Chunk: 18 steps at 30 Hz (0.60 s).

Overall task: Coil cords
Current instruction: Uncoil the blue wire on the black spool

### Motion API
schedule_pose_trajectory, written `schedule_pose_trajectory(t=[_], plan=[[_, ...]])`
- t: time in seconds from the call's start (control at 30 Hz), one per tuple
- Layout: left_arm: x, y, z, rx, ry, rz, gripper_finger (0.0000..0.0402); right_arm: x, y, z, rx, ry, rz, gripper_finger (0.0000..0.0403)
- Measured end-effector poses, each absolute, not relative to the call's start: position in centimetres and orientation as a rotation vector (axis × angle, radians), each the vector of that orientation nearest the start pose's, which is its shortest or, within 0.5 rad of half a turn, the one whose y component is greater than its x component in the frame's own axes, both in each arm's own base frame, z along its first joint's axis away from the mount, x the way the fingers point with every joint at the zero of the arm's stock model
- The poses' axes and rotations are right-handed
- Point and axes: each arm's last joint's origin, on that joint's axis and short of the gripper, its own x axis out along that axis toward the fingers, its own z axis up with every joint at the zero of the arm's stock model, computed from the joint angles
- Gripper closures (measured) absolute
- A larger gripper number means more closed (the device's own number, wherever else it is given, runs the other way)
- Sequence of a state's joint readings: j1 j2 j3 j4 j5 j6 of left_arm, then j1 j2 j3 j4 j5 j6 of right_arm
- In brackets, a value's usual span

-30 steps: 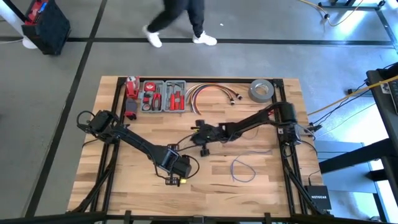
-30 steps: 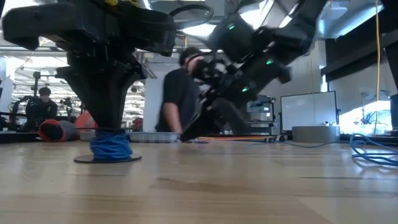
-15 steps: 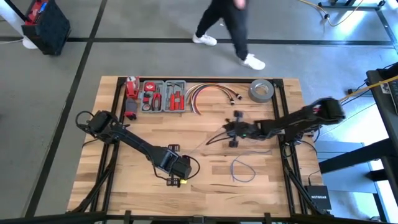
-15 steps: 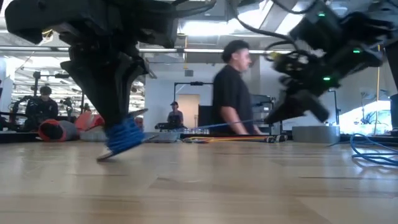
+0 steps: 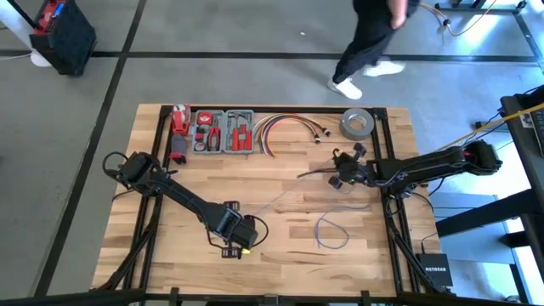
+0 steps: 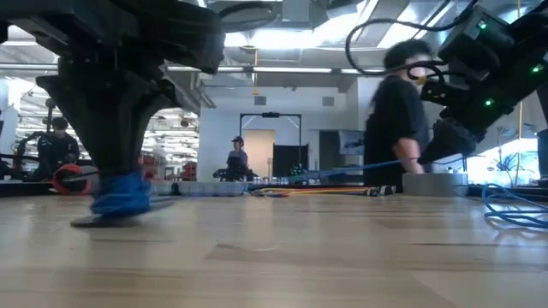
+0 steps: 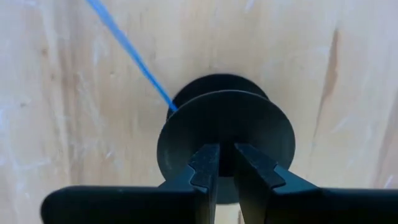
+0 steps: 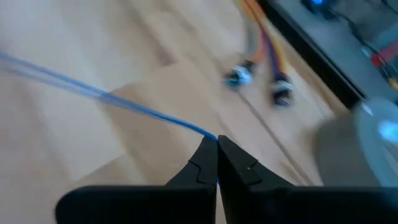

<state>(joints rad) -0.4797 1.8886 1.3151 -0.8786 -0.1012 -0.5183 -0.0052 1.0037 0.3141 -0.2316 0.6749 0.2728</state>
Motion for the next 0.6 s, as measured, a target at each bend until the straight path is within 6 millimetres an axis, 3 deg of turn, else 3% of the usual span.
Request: schedule_pose_trajectory(t=[0.1,0.3,0.47,0.6], plan=[[31.2,-16.0,17.7,-0.004,1.42,0.074,0.0361,15.3,-2.4,14.6,0.002,0.771,-0.84,0.0398],[31.0,-16.0,17.7,-0.013,1.446,0.068,0.0361,15.6,-2.3,14.8,0.07,0.751,-0.778,0.0389],[31.0,-15.8,17.5,-0.017,1.466,0.058,0.0361,16.0,-2.1,14.9,0.123,0.746,-0.668,0.032],[31.1,-15.8,17.5,-0.01,1.46,0.052,0.0361,17.2,-1.6,15.7,0.183,0.659,-0.46,0.0255]])
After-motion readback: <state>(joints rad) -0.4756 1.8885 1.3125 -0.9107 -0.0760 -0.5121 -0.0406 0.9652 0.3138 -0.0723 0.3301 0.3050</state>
